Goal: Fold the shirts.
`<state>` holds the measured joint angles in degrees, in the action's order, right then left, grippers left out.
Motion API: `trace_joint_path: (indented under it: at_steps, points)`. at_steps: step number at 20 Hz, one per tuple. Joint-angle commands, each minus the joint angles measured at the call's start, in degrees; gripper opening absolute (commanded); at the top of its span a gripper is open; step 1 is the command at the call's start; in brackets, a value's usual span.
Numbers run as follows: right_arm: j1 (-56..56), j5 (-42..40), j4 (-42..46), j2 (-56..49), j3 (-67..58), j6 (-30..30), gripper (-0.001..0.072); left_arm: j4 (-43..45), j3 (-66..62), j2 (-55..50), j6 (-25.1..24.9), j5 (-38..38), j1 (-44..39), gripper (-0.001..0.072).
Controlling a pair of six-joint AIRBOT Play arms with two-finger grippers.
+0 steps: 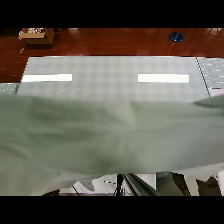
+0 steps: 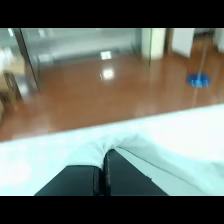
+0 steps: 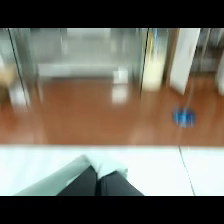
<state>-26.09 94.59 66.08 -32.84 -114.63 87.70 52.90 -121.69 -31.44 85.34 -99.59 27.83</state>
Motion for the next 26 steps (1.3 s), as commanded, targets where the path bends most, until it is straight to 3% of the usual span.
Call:
trace_joint_path:
  at_steps: [1,7,11,14,21,26]
  points:
    - [2.1,11.8,3.5,0.2,0.7,-0.7,0.0044,1.4,1.6,0.8,0.9,-6.0,-0.5,0.0021]
    - [8.9,11.5,9.1,-1.0,23.9,-3.0,0.0044,-1.9,24.3,0.6,-3.9,-5.9,-0.7,0.0020]
    - [11.5,4.5,9.5,-12.2,32.5,-4.4,0.0044,-4.8,43.9,-1.8,-5.4,-2.7,-1.2,0.0021]
    - [14.3,-4.5,9.4,-22.2,32.4,-4.4,0.0044,-5.0,52.7,-6.7,-8.9,5.9,-4.1,0.0020]
    - [20.2,-32.4,9.3,-35.7,32.4,-3.7,0.0044,-5.6,52.7,-27.5,-15.7,29.7,-16.7,0.0021]
    - [20.2,-46.5,9.5,-42.0,32.4,-3.6,0.0044,-5.6,52.7,-39.2,-16.2,49.7,-23.4,0.0021]
